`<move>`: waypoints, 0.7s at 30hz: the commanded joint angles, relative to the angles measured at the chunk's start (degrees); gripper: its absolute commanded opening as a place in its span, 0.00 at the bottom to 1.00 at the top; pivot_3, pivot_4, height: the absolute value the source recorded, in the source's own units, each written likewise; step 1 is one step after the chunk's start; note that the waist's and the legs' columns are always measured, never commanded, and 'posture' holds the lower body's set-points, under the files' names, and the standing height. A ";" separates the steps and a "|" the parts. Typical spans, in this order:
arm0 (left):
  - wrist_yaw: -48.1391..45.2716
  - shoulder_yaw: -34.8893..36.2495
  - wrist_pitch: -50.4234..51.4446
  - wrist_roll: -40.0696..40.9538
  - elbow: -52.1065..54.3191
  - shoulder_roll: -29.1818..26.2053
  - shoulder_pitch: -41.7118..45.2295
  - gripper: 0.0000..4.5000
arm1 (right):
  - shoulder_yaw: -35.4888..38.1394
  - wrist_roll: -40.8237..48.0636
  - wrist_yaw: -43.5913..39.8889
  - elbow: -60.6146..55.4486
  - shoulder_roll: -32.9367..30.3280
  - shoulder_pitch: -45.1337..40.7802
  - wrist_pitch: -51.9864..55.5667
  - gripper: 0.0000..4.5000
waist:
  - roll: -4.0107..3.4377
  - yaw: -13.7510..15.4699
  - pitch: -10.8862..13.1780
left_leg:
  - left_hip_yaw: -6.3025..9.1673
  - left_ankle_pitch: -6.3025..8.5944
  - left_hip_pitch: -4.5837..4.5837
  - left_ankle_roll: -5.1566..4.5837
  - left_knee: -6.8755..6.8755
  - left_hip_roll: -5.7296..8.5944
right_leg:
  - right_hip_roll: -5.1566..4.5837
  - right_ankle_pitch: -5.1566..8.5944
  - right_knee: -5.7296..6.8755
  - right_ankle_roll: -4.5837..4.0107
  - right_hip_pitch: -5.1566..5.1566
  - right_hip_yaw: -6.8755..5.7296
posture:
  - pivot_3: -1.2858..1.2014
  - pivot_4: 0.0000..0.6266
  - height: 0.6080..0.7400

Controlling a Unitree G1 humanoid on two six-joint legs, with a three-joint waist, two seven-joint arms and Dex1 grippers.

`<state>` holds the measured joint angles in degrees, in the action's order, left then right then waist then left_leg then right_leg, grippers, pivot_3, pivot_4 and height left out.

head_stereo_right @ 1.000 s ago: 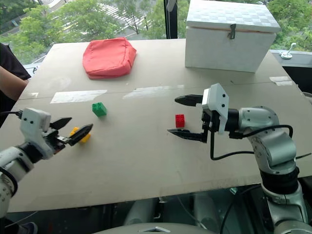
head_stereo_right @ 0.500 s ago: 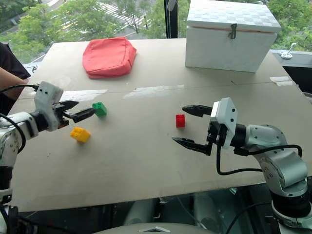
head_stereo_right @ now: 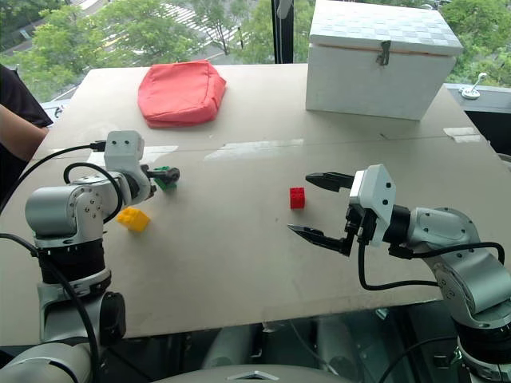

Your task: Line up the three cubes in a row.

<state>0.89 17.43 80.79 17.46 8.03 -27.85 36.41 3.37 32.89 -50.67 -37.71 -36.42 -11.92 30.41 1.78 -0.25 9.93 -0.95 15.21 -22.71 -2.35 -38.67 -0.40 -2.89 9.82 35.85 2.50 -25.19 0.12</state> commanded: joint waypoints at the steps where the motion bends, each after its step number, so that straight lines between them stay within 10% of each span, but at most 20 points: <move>1: 2.32 2.93 2.62 -2.03 0.67 2.64 3.26 1.00 | 2.50 1.57 -0.16 -1.61 -1.52 -0.29 -1.58 0.99 | 0.00 -0.03 0.00 | 0.00 0.00 0.00 0.00 0.00 0.00 | 0.00 0.00 0.00 0.00 0.00 0.00 | 0.52 0.24 1.00; 9: 3.30 3.40 -0.65 -5.23 -4.46 4.43 4.58 1.00 | 2.24 1.74 0.25 -0.52 -2.96 -0.63 -2.38 0.99 | 0.00 -0.02 0.00 | 0.06 -0.01 0.00 0.02 0.01 0.01 | -0.01 0.00 0.01 -0.01 0.00 -0.07 | 0.52 0.24 1.00; 17: 1.28 3.10 -6.02 -5.71 -6.79 4.22 3.51 0.28 | 2.38 1.94 0.38 -0.38 -3.55 -0.39 -2.50 1.00 | 0.01 0.19 0.00 | 0.07 -0.01 -0.02 0.03 0.00 0.00 | -0.07 -0.01 0.01 -0.02 0.01 -0.07 | 0.52 0.24 1.00; 21: -2.67 1.16 -6.39 -5.08 -6.11 0.82 1.64 0.28 | 2.46 2.02 0.56 -0.39 -3.93 -0.31 -2.43 1.00 | 0.01 -0.02 0.00 | 0.05 -0.02 -0.02 0.03 0.00 0.00 | -0.09 -0.01 0.01 -0.02 0.00 -0.06 | 0.52 0.24 1.00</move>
<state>0.24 19.53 75.68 12.40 0.50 -24.84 38.45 3.53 33.75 -50.66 -37.10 -39.76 -11.91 28.69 1.79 -0.26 9.93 -0.90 15.19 -22.73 -2.32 -38.67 -0.39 -2.98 9.81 35.86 2.48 -25.19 0.06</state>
